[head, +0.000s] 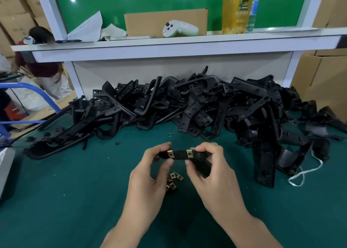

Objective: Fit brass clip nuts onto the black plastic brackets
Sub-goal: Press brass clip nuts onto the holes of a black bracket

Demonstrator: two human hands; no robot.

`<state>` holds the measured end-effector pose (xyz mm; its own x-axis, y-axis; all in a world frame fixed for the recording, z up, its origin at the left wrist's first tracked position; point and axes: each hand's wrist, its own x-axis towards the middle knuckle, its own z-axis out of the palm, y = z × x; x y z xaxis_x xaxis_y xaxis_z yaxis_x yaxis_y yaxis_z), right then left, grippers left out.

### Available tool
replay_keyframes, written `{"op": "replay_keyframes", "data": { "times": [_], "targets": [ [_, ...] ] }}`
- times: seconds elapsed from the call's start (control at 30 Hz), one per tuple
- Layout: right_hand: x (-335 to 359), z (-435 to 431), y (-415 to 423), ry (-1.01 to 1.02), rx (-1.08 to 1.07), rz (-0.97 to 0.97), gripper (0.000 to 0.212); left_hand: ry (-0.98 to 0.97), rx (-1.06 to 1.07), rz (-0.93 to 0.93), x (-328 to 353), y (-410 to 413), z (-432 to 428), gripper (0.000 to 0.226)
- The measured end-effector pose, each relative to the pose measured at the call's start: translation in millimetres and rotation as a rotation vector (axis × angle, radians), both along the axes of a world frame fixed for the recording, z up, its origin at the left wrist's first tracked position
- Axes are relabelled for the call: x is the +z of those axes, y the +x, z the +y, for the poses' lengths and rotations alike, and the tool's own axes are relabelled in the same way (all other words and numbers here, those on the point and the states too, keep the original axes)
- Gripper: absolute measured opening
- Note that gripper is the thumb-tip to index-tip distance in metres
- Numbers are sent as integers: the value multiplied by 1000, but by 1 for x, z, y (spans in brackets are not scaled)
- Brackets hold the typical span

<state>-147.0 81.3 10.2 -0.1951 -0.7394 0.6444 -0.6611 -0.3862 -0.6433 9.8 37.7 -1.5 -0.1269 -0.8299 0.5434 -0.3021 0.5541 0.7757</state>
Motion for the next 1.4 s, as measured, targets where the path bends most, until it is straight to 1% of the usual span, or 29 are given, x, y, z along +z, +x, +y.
{"op": "replay_keyframes", "data": {
  "times": [0.07,0.13,0.27,0.37,0.53,0.63,0.73,0.77,0.8,0.87,0.93,1.03,1.13,1.23,1.3,1.4],
  "targets": [
    [1,-2,0,-63,-37,82,33,-61,24,25,3,2,-1,24],
    [1,-4,-2,-93,-66,141,28,-98,60,4,4,3,-2,22],
    [-3,-5,-7,-81,-84,194,38,-99,72,-53,0,4,-3,50],
    [-5,-6,-8,-73,-89,205,44,-122,83,-85,-1,5,-3,56],
    [-8,-7,-8,-94,-102,198,47,-142,98,-101,-2,5,-2,61],
    [-8,-7,-8,-134,-112,193,40,-170,93,-99,-1,5,-2,51],
    [-6,-7,-7,-207,-117,179,22,-144,82,-34,0,5,-1,26],
    [-5,-7,-7,-220,-118,170,18,-129,76,-16,0,5,0,21],
    [-4,-7,-7,-220,-117,157,22,-124,67,-5,0,5,0,20],
    [-1,-5,-7,-192,-96,134,33,-131,57,-12,0,6,0,23],
    [0,-3,-6,-141,-58,126,37,-143,52,-32,1,6,0,28],
    [3,0,-6,-42,31,79,33,-130,49,-49,1,6,0,30],
    [3,1,-7,65,89,12,36,-118,36,-59,0,6,-1,30],
    [2,-1,-8,117,81,9,32,-122,20,-92,-3,7,-2,34],
    [0,-3,-8,140,93,13,34,-132,27,-127,-5,8,-4,36],
    [2,-4,-12,188,159,-4,27,-194,65,-146,-2,8,-6,33]
  ]
}}
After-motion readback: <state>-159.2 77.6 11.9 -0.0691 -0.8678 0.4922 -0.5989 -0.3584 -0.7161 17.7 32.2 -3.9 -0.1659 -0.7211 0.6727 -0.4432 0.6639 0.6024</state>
